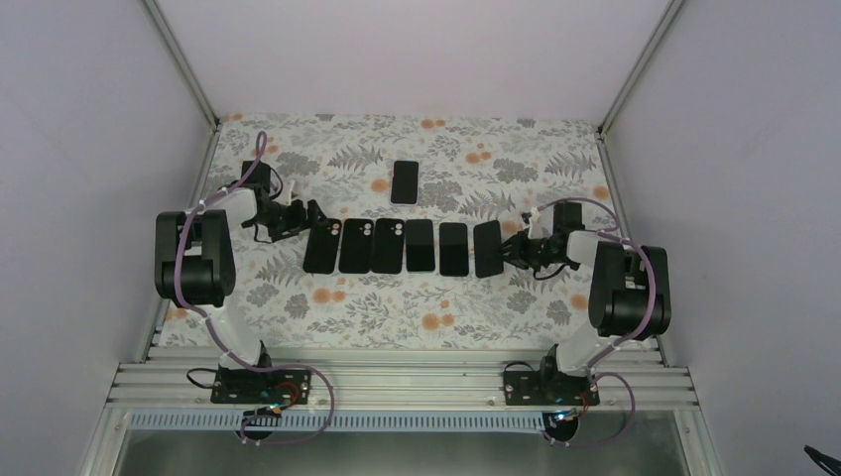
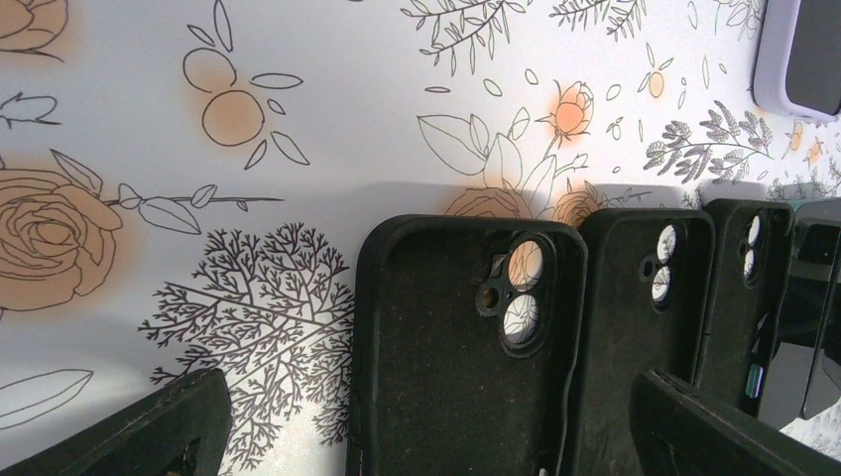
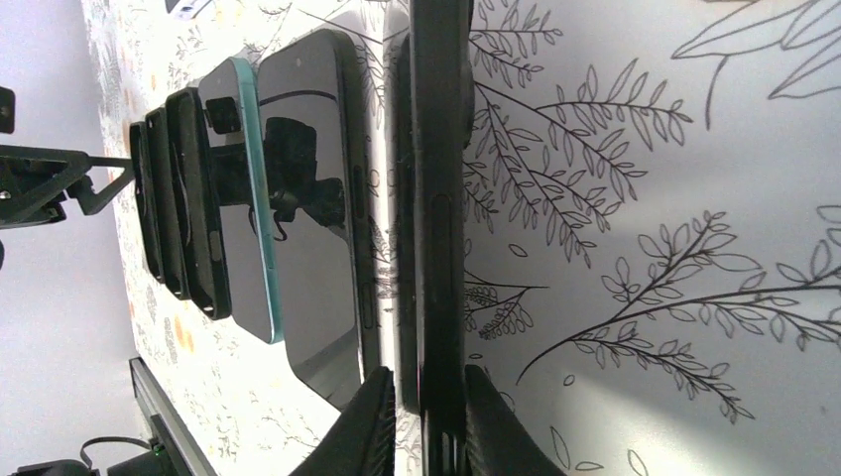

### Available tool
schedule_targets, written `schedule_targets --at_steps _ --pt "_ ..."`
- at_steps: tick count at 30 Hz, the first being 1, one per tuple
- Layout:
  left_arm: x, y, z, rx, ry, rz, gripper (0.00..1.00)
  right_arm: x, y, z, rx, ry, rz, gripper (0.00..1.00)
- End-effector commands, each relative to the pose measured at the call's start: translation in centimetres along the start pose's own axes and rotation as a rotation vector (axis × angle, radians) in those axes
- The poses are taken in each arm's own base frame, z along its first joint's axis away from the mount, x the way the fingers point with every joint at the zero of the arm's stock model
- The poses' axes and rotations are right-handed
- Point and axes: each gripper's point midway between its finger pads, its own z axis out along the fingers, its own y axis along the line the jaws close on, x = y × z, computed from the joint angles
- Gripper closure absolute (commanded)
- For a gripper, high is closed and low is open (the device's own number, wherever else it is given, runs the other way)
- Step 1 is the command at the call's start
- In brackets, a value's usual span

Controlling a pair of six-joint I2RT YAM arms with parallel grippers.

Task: Take the phone out of the phone case
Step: Place the phone at the center of the board.

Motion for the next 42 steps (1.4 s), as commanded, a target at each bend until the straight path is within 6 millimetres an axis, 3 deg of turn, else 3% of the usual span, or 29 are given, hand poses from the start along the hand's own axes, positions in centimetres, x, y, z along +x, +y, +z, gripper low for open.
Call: schedule_targets --at_steps 1,14,21,27,31,34,42 --pt "0.3 0.7 0.8 -0.007 0.023 -0.015 0.0 0.3 -0.7 0.1 0.012 0.0 0.02 0.83" --pt "0.2 0.4 0.6 0.0 0.018 -0.01 0.0 -0.1 -1.3 0.1 0.046 -0.008 0.039 0.68" --pt "-0.5 -0.6 -0.7 0.001 -0.036 0.034 0.0 -0.6 -1.1 -0.1 0.048 -0.018 0.045 0.31" --pt "-1.6 -2.3 -3.2 -0.014 -0.137 0.106 0.0 -1.1 -0.2 -0.6 0.036 -0.04 0.027 0.14" --pt "-3.2 -3.7 -5.3 -0.03 -0.192 0.164 0.0 -1.5 0.2 -1.5 0.055 -0.069 0.006 0.01" --pt "-5.0 -5.8 -7.6 -0.076 -0.265 0.241 0.0 -1.8 0.9 -2.5 0.058 -0.099 -0.007 0.01" --pt "-8.0 -13.7 -13.6 -0.139 -0.522 0.474 0.0 -3.8 3.9 -6.1 0.027 -0.22 -0.092 0.01"
